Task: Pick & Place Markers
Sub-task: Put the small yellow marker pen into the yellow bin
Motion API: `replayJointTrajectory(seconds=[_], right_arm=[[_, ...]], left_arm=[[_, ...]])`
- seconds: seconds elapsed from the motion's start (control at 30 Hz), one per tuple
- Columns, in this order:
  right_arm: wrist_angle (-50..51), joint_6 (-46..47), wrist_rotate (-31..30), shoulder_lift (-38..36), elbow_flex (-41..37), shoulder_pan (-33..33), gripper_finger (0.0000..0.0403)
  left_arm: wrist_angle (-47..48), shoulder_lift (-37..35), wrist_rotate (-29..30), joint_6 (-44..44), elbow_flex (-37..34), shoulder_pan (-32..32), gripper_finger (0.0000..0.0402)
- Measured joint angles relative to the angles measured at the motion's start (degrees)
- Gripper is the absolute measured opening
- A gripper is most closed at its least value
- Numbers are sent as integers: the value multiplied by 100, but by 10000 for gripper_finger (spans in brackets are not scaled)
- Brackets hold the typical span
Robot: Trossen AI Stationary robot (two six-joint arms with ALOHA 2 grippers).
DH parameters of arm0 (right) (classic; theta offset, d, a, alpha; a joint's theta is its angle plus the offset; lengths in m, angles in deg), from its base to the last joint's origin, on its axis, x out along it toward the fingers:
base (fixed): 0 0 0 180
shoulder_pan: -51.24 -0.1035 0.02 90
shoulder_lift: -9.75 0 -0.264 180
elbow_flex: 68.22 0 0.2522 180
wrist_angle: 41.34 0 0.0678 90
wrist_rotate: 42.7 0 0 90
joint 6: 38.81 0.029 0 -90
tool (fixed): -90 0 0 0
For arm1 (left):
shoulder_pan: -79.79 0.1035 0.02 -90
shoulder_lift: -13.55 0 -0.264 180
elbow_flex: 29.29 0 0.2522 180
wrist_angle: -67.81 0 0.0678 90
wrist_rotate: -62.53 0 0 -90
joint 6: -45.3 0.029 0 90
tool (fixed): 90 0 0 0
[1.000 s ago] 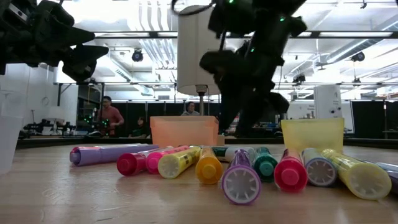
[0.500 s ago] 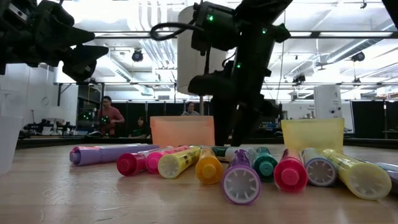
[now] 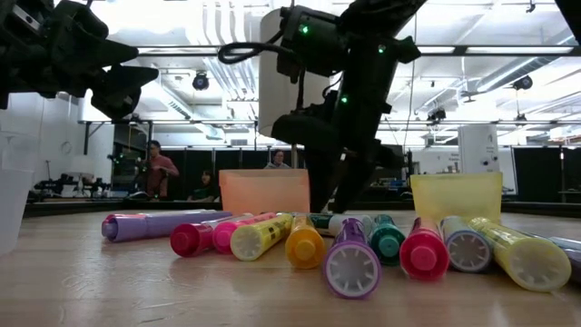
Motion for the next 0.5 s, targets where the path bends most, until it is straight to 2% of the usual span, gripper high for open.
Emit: replayJointTrajectory(seconds=[0.2,0.5], right_arm=[[104,-7,26,2,-46,5,180],[325,-157,106,2,-78,8,137]], left_arm=[[0,0,-2,-2,-1,-2,174],[0,0,-2,-1,0,-1,174]])
